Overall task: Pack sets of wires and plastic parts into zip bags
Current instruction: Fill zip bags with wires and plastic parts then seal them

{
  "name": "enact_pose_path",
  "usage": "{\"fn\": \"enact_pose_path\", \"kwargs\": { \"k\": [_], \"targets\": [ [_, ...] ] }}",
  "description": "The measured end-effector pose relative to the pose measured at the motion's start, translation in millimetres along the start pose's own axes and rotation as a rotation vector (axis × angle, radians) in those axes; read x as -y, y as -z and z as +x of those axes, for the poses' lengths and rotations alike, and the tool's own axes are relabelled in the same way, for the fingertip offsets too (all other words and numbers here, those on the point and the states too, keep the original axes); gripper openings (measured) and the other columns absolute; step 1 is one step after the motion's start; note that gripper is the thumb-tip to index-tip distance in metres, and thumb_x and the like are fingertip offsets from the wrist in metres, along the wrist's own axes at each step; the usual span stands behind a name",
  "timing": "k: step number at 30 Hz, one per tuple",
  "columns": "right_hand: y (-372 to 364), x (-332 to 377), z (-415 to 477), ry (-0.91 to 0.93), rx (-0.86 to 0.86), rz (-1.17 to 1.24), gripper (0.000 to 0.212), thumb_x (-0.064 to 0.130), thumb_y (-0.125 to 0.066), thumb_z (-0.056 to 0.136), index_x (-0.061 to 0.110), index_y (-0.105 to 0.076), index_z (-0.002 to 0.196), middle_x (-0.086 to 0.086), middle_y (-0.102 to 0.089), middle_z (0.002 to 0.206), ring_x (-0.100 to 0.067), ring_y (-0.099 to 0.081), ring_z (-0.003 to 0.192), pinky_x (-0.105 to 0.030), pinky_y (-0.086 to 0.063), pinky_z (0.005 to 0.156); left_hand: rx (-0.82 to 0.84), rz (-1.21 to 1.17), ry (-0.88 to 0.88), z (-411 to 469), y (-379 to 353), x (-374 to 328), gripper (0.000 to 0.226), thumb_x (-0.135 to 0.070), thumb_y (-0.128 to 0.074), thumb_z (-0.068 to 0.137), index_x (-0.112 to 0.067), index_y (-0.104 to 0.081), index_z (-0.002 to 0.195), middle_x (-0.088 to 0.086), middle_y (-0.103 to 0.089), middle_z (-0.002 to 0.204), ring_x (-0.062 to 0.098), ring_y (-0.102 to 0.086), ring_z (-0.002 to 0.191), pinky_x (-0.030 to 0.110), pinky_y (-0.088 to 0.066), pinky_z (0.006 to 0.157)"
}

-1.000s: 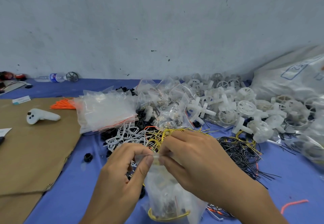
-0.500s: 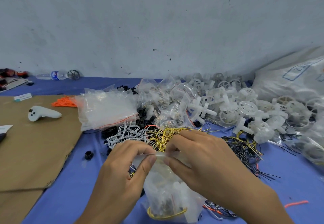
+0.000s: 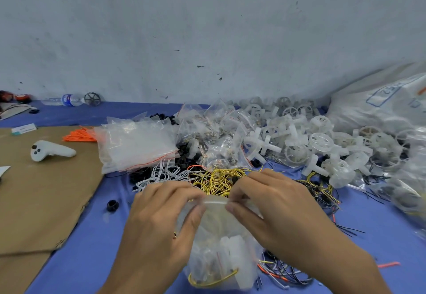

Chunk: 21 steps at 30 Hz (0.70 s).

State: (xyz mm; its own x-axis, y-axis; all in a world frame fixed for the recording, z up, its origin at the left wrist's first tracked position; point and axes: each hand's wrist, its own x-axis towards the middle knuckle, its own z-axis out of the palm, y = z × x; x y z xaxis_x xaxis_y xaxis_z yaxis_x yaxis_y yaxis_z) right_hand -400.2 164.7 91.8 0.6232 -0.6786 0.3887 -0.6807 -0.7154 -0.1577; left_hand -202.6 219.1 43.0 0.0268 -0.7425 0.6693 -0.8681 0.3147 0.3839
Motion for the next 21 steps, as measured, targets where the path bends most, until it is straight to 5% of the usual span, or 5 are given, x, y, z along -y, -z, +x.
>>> {"fn": "enact_pose_path", "kwargs": {
  "k": [7,12,18,21],
  "targets": [
    [3.1,-14.5,-7.0,-0.005,0.002,0.144,0.022,0.054,-0.047,0.091,0.035,-0.056,0.086,0.022,-0.056,0.083,-0.001,-0.05,0.081,-0.022,-0.042,0.069,0.01,-0.047,-0.01,4.1,2.9,-4.3,0.016,-0.044,-0.054,0.091,-0.034,-0.066,0.088,-0.026,-0.061,0.093,0.003,-0.054,0.094,0.018,-0.032,0.087],
    [10.9,-33.7,-16.2,-0.054,-0.056,0.273,0.015,0.051,-0.055,0.09,0.036,-0.058,0.088,0.024,-0.06,0.092,-0.003,-0.057,0.092,-0.028,-0.049,0.075,0.025,-0.059,0.026,7.4,10.8,-1.8,0.014,-0.046,-0.053,0.092,-0.037,-0.063,0.088,-0.026,-0.06,0.094,0.003,-0.053,0.095,0.028,-0.037,0.084],
    [7.2,-41.7,-18.3,-0.079,-0.086,0.368,0.019,0.052,-0.064,0.088,0.034,-0.063,0.084,0.02,-0.064,0.088,-0.006,-0.06,0.084,-0.018,-0.044,0.07,0.07,-0.085,0.072,7.8,12.6,-2.2,0.015,-0.048,-0.052,0.091,-0.038,-0.062,0.087,-0.025,-0.06,0.093,0.002,-0.053,0.096,0.028,-0.037,0.083],
    [0.3,-41.7,-18.2,-0.101,-0.092,0.518,0.02,0.052,-0.063,0.085,0.032,-0.064,0.085,0.013,-0.066,0.085,-0.013,-0.061,0.078,-0.025,-0.048,0.066,0.094,-0.067,0.087,8.3,15.9,-1.9,0.015,-0.048,-0.051,0.089,-0.037,-0.061,0.087,-0.024,-0.06,0.093,0.001,-0.053,0.095,0.027,-0.034,0.086]
  ]
}}
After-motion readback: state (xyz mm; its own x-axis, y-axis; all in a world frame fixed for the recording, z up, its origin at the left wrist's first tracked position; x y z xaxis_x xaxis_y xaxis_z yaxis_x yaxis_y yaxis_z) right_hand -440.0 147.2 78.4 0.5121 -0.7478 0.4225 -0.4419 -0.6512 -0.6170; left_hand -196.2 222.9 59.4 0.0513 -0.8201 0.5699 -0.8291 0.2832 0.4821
